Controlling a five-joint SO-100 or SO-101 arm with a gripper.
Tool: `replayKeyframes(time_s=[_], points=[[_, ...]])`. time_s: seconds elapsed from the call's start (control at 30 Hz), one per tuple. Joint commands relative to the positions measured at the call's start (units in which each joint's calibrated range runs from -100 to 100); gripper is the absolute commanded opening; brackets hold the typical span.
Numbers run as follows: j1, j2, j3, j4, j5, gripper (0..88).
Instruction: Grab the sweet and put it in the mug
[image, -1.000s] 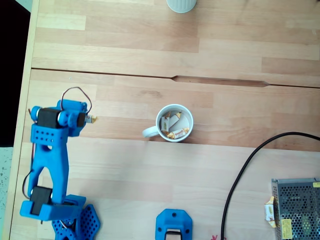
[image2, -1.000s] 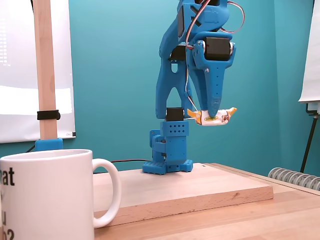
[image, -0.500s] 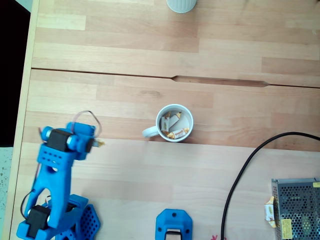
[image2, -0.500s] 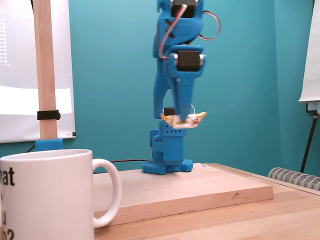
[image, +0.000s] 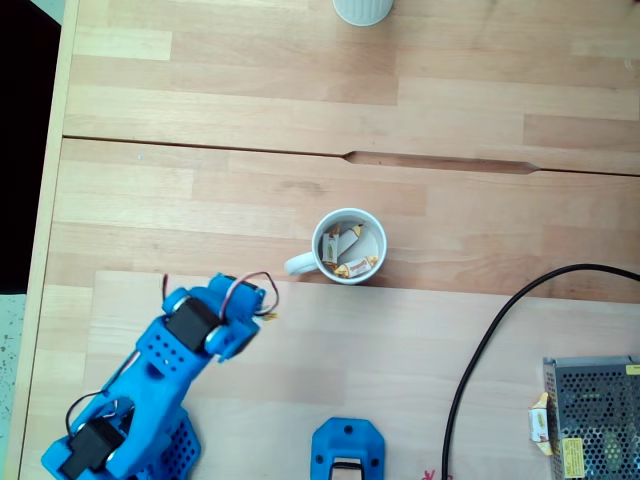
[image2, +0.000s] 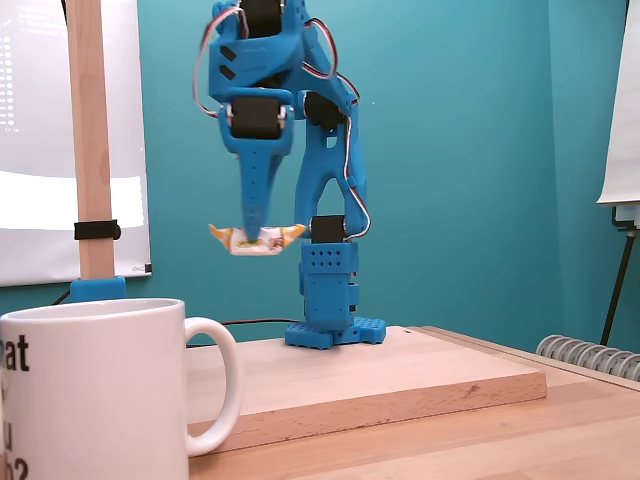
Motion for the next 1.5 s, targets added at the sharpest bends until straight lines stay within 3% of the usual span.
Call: replayKeyframes(time_s=[0.0, 0.57, 1.07, 1.47], points=[[2.3, -1.8, -4.0, -1.5, 0.8, 2.8], [5.6, 20.4, -33.7, -2.0, 1.5, 2.8], [7.4, 32.1, -43.0, -3.1, 1.6, 2.8], [8.1, 41.7, -57.0, -2.8, 4.3, 2.8]])
